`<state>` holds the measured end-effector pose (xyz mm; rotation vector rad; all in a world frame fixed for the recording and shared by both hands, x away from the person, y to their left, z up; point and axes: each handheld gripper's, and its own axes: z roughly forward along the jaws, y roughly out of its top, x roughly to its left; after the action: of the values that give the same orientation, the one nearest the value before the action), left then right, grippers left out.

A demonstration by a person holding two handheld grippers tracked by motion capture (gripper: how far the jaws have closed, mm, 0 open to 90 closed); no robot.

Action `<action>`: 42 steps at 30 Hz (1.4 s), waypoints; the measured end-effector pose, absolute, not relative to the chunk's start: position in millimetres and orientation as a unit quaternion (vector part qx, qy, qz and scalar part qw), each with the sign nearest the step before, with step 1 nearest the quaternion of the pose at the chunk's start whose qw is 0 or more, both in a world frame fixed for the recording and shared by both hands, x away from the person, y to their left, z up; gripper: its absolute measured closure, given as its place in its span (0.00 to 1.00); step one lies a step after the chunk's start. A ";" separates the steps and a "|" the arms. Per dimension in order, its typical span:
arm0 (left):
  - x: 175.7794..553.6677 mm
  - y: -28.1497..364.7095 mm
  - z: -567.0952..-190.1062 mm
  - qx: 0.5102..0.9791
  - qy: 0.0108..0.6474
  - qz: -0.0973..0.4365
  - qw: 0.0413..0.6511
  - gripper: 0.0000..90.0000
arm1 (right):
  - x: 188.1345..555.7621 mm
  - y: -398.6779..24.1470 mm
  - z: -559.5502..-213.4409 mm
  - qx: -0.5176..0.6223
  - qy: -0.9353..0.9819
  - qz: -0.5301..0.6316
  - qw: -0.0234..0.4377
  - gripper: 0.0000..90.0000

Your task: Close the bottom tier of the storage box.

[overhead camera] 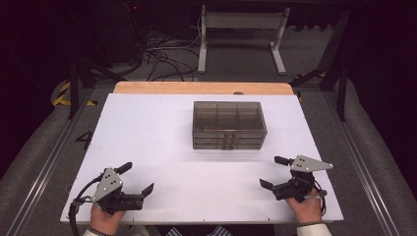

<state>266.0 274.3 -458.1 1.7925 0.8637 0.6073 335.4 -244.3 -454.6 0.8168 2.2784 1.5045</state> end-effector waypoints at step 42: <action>269.0 276.2 -461.5 0.744 0.363 0.245 0.505 0.03 | 333.2 -251.4 -472.3 0.313 0.812 0.475 0.136 0.02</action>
<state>269.0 276.2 -461.5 1.7958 0.8749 0.5911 333.2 -251.4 -472.3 0.9053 2.3505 1.3747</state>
